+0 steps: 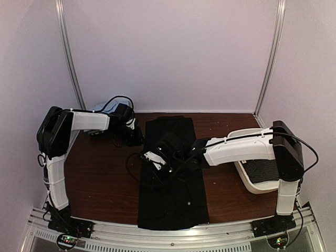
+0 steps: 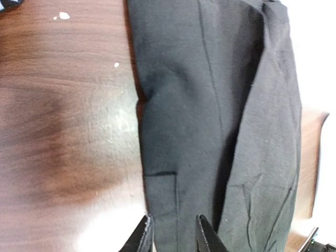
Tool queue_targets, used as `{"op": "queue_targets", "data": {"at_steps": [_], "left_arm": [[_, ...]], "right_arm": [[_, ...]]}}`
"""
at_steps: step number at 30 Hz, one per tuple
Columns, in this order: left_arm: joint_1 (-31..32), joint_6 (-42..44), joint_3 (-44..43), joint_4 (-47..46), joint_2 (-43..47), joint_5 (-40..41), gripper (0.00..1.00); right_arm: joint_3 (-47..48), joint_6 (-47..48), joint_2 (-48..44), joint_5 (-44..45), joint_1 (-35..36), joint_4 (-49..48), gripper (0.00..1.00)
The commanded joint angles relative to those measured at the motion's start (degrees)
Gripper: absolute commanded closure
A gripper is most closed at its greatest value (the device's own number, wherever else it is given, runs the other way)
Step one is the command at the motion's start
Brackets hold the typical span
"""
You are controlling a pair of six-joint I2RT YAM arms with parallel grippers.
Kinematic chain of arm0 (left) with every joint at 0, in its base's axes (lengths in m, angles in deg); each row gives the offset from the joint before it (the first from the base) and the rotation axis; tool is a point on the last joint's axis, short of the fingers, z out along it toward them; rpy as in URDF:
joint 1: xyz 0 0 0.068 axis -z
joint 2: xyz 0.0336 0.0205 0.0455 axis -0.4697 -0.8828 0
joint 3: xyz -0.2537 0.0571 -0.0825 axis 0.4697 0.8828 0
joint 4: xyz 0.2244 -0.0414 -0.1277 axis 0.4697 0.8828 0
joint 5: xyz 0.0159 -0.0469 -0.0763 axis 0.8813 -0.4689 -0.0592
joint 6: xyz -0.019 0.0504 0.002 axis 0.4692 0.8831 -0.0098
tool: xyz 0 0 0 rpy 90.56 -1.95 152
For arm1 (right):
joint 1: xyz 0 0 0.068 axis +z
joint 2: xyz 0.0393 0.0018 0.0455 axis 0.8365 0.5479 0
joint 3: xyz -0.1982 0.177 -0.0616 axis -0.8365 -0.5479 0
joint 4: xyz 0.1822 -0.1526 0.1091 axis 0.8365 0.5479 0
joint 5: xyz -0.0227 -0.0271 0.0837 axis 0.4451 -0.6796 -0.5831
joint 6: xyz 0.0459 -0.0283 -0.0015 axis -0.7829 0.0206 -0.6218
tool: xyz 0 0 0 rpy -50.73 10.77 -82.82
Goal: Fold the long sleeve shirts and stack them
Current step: Fold the sleeve of the rectangle-folded shirt.
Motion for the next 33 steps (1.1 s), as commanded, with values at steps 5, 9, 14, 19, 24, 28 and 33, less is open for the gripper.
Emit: {"op": "queue_targets", "data": {"at_steps": [5,9,14,19,24,28,33], "left_arm": [[-0.2,2.14,2.39,-0.03,4.92,-1.06,0.72],[-0.2,2.4,3.29,0.18,5.95,-1.05,0.72],[-0.19,2.67,4.33,0.42,6.91,-1.19,0.72],[-0.2,2.93,4.82,0.35,7.42,-1.69,0.72],[-0.2,3.12,5.28,0.39,7.82,-1.79,0.71],[-0.2,3.21,5.51,0.39,7.83,-1.83,0.72],[-0.2,3.37,6.19,0.33,8.5,-2.25,0.71]], "right_arm": [[-0.55,1.36,1.07,1.0,2.03,3.57,0.93],[-0.02,1.48,1.45,0.48,2.81,4.96,0.93],[0.0,1.99,1.89,0.58,3.7,6.65,0.91],[0.56,1.77,2.81,-0.14,4.32,7.14,0.91],[0.63,1.78,3.07,-0.48,4.52,7.13,0.88],[1.15,1.62,2.34,-0.55,4.56,6.25,0.73],[0.57,0.23,-1.92,0.77,2.96,2.64,0.49]]}}
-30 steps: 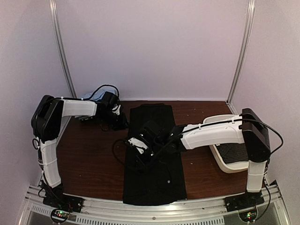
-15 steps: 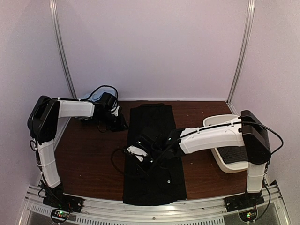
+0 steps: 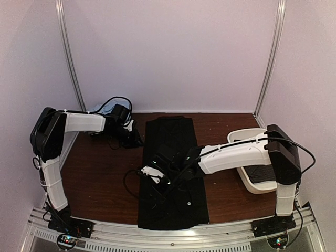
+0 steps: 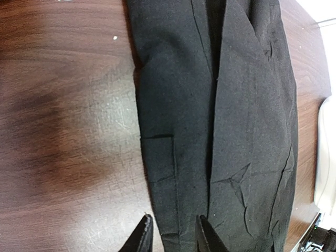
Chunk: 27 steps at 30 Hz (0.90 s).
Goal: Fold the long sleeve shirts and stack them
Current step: Fold the sleeve of the rectangle-folded shirt.
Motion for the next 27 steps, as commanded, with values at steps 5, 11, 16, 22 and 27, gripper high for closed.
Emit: {"op": "queue_targets", "data": {"at_steps": [5,11,16,22,27], "left_arm": [[-0.14,1.47,1.86,-0.98,4.16,-1.51,0.71],[0.85,1.18,2.41,-1.17,5.84,-1.6,0.71],[3.3,0.75,2.96,-1.6,7.02,-1.72,0.71],[6.94,-1.16,3.94,-3.5,7.13,-2.15,0.72],[8.23,-2.82,5.21,-3.98,7.3,-1.03,0.72]], "right_arm": [[-1.9,-8.04,-9.03,3.6,-9.08,-11.43,0.3],[-1.83,-14.89,-8.19,5.58,-17.11,-20.86,0.31],[-0.55,-18.31,-4.98,3.41,-21.32,-27.67,0.32],[1.7,-21.9,0.45,0.13,-23.94,-33.32,0.33],[4.77,-24.96,6.53,-2.42,-25.57,-37.55,0.33]]}}
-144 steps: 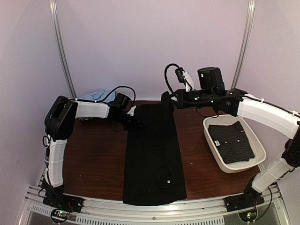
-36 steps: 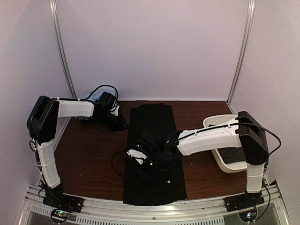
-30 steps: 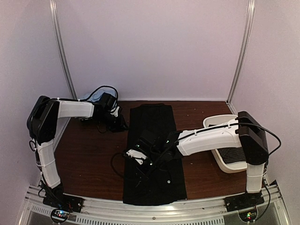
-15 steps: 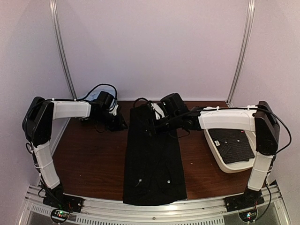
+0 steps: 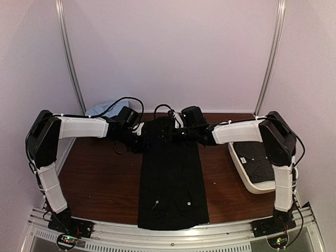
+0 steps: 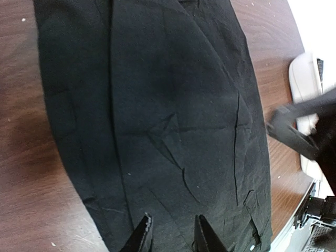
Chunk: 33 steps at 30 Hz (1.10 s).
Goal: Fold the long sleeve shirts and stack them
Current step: Fold the sleeve of the rectangle-folded shirt, then smooth out the rectangle-folded shirt at the center of the board.
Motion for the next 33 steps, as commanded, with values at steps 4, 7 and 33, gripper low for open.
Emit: {"op": "queue_targets", "data": {"at_steps": [4,7,33], "left_arm": [[0.32,-2.67,3.31,-2.47,3.15,2.89,0.72],[0.03,-3.06,3.39,-2.29,3.5,3.73,0.73],[-3.05,-0.82,-0.98,-0.81,-0.27,3.62,0.73]], "right_arm": [[6.7,-6.04,8.48,-3.55,-3.71,-8.62,0.33],[10.64,-7.85,12.58,-4.24,-5.21,-9.51,0.32],[41.17,-18.49,37.33,-1.79,-11.24,-3.7,0.32]]}}
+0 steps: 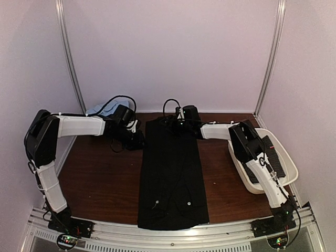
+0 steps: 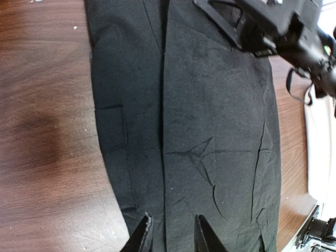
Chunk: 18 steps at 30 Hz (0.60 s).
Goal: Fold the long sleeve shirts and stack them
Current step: Smooth out the rectangle-folded shirt at the center of the board.
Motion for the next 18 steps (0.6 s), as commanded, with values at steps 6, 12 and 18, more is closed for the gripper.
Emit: {"op": "queue_targets", "data": {"at_steps": [6,12,18], "left_arm": [[-0.57,1.74,-1.66,-0.52,-1.14,-0.68,0.73],[-0.82,2.19,-1.84,-0.58,-1.52,-0.99,0.73],[-1.26,2.47,-2.45,-0.59,-1.69,-0.93,0.73]], "right_arm": [[8.59,-1.07,5.26,1.62,-0.9,3.9,0.31],[8.46,3.01,1.11,2.67,-2.2,7.23,0.31],[7.24,4.6,-4.8,0.62,-2.48,6.67,0.29]]}}
